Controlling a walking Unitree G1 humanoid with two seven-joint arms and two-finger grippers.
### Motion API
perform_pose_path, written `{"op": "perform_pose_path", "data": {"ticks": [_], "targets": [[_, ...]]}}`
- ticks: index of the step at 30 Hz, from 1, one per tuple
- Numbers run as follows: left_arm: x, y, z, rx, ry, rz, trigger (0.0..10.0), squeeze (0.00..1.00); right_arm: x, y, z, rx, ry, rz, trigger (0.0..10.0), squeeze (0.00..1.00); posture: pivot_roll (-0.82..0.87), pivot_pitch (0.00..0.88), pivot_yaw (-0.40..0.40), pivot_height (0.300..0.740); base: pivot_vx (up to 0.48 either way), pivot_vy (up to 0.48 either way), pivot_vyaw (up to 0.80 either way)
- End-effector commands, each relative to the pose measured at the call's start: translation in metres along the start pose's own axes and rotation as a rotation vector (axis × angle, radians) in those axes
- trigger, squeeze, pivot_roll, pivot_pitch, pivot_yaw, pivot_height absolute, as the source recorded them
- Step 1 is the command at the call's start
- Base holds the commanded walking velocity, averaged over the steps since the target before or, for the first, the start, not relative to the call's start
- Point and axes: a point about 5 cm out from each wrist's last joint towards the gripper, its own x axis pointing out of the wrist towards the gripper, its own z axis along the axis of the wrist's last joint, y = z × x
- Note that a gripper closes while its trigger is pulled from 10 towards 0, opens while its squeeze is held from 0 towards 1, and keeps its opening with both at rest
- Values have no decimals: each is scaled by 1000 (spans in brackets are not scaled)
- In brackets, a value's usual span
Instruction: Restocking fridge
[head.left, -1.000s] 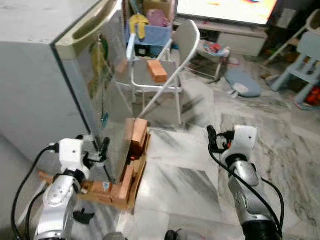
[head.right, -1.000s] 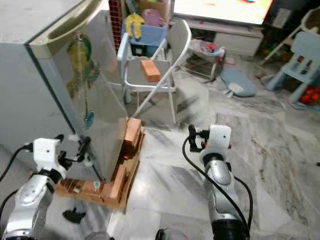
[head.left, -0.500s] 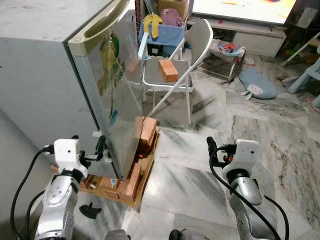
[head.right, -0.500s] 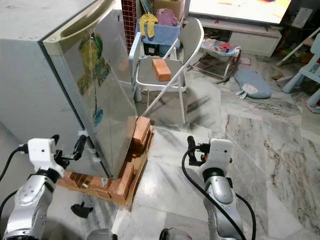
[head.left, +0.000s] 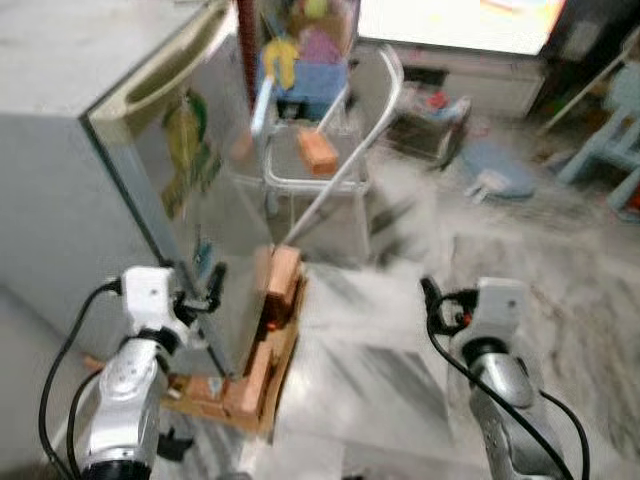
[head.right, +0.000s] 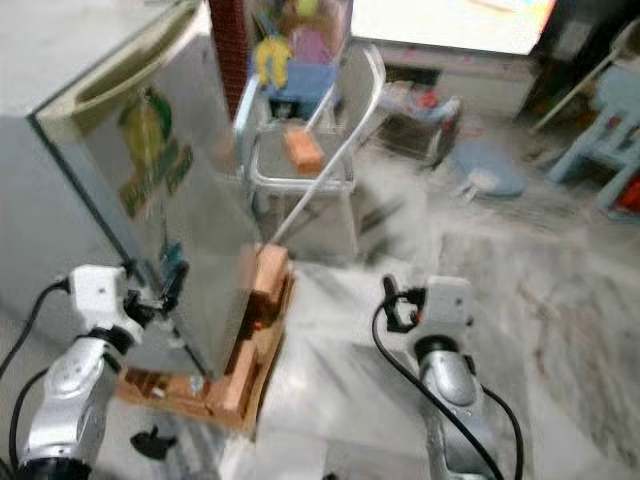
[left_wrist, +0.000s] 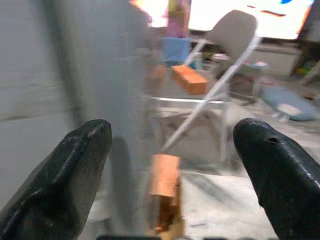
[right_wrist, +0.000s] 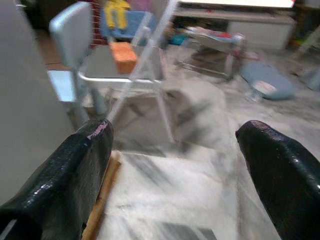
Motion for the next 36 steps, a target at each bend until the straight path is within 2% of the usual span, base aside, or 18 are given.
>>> {"op": "perform_pose_path", "data": {"ticks": [1, 10, 13, 17, 21, 24, 25, 27, 29, 31, 34, 36], "targets": [[-2, 4, -3, 13, 19, 11, 10000, 0, 0, 6, 4, 10, -8, 22, 10000, 0, 90, 0, -24, 740, 0, 0, 0], [-1, 7, -3, 19, 21, 14, 10000, 0, 0, 6, 4, 0, -1, 21, 10000, 0, 89, 0, -27, 740, 0, 0, 0], [5, 5, -2, 27, 25, -21, 10000, 0, 1, 5, 6, -3, -1, 20, 10000, 0, 90, 3, -34, 740, 0, 0, 0], [18, 4, 3, 86, 34, -48, 10000, 0, 0, 5, 7, 8, 17, 3, 10000, 0, 75, 15, -36, 740, 0, 0, 0], [28, 8, 7, 102, 32, -36, 10000, 0, -4, 2, 8, 39, 29, -7, 10000, 0, 66, 20, -36, 740, 0, 0, 0], [42, 12, 14, 120, 21, -51, 10000, 0, -13, -1, 8, 33, 33, 1, 10000, 0, 52, 27, -35, 740, 0, 0, 0], [42, 12, 14, 120, 21, -51, 10000, 0, -13, -1, 8, 33, 33, 1, 10000, 0, 52, 27, -35, 740, 0, 0, 0], [54, 13, 24, 141, -1, -42, 10000, 0, -25, 0, 5, 34, 57, 36, 10000, 0, 48, 28, -37, 740, 0, 0, 0], [66, 8, 34, 146, -19, -56, 10000, 0, -32, -2, 1, 30, 76, 35, 10000, 0, 30, 29, -34, 740, 0, 0, 0], [68, 6, 35, 149, -22, -65, 10000, 0, -30, -3, 2, 36, 72, 25, 10000, 0, 30, 29, -34, 740, 0, 0, 0], [76, -8, 36, 148, -27, -112, 10000, 0, -25, -3, 4, 27, 64, 25, 10000, 0, 28, 21, -35, 740, 0, 0, 0], [76, -8, 36, 148, -27, -112, 10000, 0, -25, -3, 4, 27, 64, 25, 10000, 0, 28, 21, -35, 740, 0, 0, 0]]}}
